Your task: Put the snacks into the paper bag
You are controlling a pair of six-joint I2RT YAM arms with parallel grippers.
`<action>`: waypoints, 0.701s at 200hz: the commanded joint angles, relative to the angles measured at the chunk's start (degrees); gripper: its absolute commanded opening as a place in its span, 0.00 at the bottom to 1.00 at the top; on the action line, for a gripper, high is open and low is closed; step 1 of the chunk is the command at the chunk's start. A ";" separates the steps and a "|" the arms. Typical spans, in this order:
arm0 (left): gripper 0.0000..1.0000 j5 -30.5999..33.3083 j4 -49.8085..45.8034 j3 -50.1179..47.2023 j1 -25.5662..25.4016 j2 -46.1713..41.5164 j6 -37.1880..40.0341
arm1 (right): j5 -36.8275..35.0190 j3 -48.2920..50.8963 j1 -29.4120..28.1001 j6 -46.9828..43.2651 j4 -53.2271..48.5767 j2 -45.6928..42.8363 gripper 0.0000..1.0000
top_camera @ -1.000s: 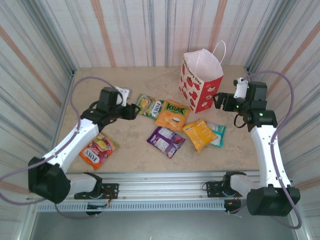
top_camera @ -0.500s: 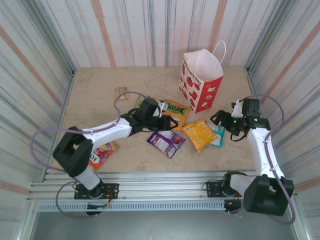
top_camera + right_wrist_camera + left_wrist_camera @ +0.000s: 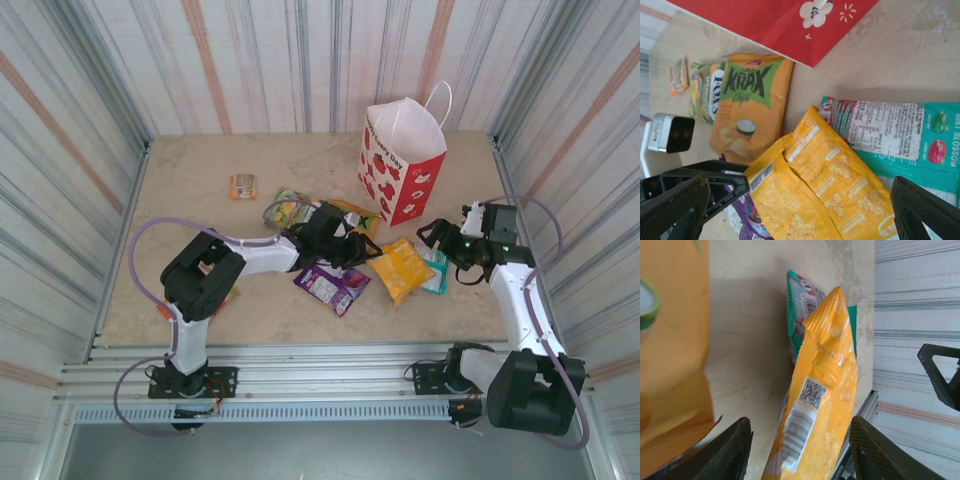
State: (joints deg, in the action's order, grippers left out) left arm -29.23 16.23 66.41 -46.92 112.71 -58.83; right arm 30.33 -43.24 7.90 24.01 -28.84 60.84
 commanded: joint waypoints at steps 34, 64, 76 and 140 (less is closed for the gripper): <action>0.40 -3.53 -0.74 6.09 -1.55 3.22 -0.41 | 2.48 0.79 0.10 1.57 1.74 -1.53 0.94; 0.22 -2.14 -3.79 5.35 -1.39 0.92 2.95 | 3.39 1.23 0.09 1.57 3.29 -2.78 0.93; 0.15 -1.00 -6.66 5.70 -1.42 -0.46 5.70 | 3.59 1.42 0.11 1.54 4.01 -3.63 0.93; 0.02 -0.70 -16.50 9.70 -0.90 -7.65 21.70 | 4.47 2.27 -0.08 -2.20 9.22 -10.02 0.94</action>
State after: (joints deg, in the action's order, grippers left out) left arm -29.76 3.90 72.62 -48.14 110.32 -46.48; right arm 32.88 -41.01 7.90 24.84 -22.52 52.58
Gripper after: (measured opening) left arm 0.051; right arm 0.934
